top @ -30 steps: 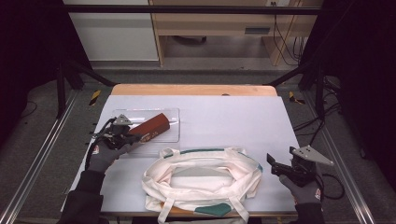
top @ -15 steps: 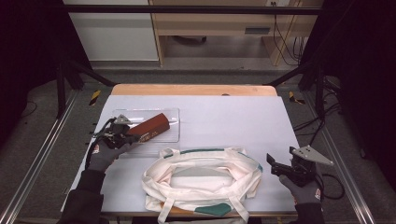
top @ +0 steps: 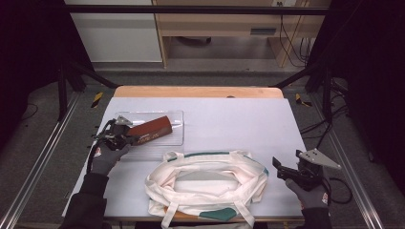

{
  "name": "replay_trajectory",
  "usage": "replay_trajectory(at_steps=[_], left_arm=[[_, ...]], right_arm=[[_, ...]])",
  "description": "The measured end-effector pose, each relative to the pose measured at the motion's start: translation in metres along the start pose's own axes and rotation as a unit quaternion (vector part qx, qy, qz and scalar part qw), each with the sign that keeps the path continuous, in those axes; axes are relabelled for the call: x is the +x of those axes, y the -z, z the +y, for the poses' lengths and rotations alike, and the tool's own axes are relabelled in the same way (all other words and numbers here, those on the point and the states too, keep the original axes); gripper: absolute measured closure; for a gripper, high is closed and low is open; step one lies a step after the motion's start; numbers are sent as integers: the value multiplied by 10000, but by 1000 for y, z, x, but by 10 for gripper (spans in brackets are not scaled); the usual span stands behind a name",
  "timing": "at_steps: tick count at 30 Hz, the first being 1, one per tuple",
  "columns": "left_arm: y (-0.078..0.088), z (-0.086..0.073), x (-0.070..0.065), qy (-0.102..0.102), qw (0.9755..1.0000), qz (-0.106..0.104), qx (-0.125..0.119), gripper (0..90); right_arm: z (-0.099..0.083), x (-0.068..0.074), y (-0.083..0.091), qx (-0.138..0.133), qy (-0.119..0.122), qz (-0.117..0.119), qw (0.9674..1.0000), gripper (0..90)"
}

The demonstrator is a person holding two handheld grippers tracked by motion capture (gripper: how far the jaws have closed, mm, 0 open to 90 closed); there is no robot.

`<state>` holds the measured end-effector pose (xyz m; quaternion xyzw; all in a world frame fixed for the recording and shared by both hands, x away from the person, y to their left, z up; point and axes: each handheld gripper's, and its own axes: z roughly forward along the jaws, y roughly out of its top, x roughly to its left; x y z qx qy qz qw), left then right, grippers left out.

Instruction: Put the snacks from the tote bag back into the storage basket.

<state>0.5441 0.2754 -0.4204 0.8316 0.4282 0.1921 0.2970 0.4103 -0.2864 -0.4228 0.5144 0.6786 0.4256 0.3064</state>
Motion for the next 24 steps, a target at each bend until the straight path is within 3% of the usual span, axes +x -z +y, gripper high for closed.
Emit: replay_trajectory(at_steps=[16,24], left_arm=[[-5,2,12,367,9987,330,-127,899],[-5,3,16,623,9967,483,-205,899]], right_arm=[[0,1,-1,7,-1,8,10000,114],[0,1,-1,7,1,8,10000,114]])
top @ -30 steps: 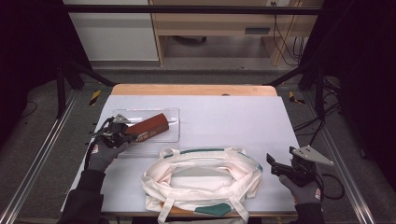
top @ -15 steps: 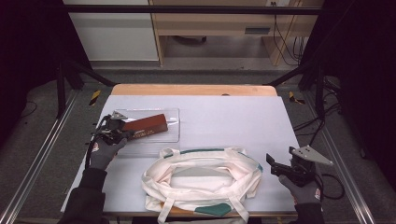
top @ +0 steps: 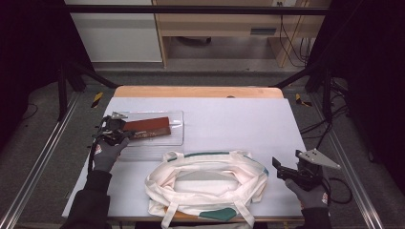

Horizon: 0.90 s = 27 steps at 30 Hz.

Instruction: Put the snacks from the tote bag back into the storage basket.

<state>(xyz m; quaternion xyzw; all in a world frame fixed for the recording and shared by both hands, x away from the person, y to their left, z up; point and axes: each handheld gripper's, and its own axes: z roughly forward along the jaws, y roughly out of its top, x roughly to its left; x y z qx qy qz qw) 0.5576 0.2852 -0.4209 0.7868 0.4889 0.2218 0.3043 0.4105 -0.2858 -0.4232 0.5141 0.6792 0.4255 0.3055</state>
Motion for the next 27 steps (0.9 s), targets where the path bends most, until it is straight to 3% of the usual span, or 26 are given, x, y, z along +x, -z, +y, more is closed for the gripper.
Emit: replay_trajectory(at_steps=[21,27], left_arm=[[-5,1,6,5,9999,124,1,883],[3,-1,6,108,9998,146,-100,821]], right_arm=[[0,0,0,9,4,4,10000,114],[0,1,0,15,-31,35,10000,113]])
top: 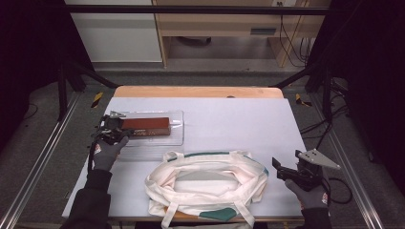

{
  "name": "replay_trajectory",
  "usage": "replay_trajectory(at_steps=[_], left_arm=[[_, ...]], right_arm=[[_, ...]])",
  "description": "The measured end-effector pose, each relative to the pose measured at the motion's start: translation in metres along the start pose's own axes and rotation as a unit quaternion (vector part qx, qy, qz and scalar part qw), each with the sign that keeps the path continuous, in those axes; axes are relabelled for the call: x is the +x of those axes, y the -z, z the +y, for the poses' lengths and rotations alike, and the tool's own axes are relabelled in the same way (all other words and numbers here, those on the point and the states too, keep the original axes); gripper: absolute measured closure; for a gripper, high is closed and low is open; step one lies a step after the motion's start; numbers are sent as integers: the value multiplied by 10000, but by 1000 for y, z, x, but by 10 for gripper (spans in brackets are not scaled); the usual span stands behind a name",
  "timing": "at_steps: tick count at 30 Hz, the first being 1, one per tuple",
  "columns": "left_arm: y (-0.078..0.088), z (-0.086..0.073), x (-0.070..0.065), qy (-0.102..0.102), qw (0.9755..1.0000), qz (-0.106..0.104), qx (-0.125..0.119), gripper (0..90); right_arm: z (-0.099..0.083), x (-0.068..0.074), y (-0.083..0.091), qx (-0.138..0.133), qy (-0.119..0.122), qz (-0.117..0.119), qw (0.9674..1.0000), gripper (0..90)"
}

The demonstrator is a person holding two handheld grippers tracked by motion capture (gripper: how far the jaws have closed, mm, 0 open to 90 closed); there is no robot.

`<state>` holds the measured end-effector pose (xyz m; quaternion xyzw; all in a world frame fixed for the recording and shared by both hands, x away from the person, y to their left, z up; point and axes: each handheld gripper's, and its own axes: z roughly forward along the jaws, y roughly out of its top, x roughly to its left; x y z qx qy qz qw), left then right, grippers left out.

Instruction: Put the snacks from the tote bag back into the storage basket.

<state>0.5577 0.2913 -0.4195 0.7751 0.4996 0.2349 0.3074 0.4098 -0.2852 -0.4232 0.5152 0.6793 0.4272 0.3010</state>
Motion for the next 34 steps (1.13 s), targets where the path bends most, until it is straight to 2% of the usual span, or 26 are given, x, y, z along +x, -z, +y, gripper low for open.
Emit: replay_trajectory(at_steps=[3,5,8,11,13,15,18,23,29,32,34], left_arm=[[16,-1,-2,119,9995,-48,-287,772],[29,-2,-5,205,9979,-160,-592,743],[48,-4,-13,169,9949,-210,-971,645],[62,-12,-22,136,9916,-327,-1247,558],[68,-18,-26,75,9895,-333,-1403,500],[72,-23,-29,16,9882,-348,-1494,427],[77,-34,-32,-42,9864,-404,-1591,367],[84,-52,-40,-69,9859,-367,-1629,266],[89,-77,-52,-55,9864,-390,-1593,226],[90,-85,-53,-34,9864,-387,-1594,223],[90,-91,-52,54,9864,-432,-1583,228]], right_arm=[[0,-1,1,-17,15,-16,10000,112],[0,-1,1,-12,6,-21,10000,111],[-1,0,1,-41,18,-31,10000,111],[-1,-1,3,-82,-7,-35,10000,111],[-1,-1,3,-92,-33,-33,9999,112],[-2,-2,3,-94,-50,-40,9999,115],[-4,-2,3,-97,-73,-35,9999,117],[-6,-4,5,-142,-109,-29,9998,118],[-9,-5,6,-200,-130,14,9997,116],[-11,-5,6,-219,-129,4,9997,124],[-12,-6,7,-226,-141,13,9996,138]])
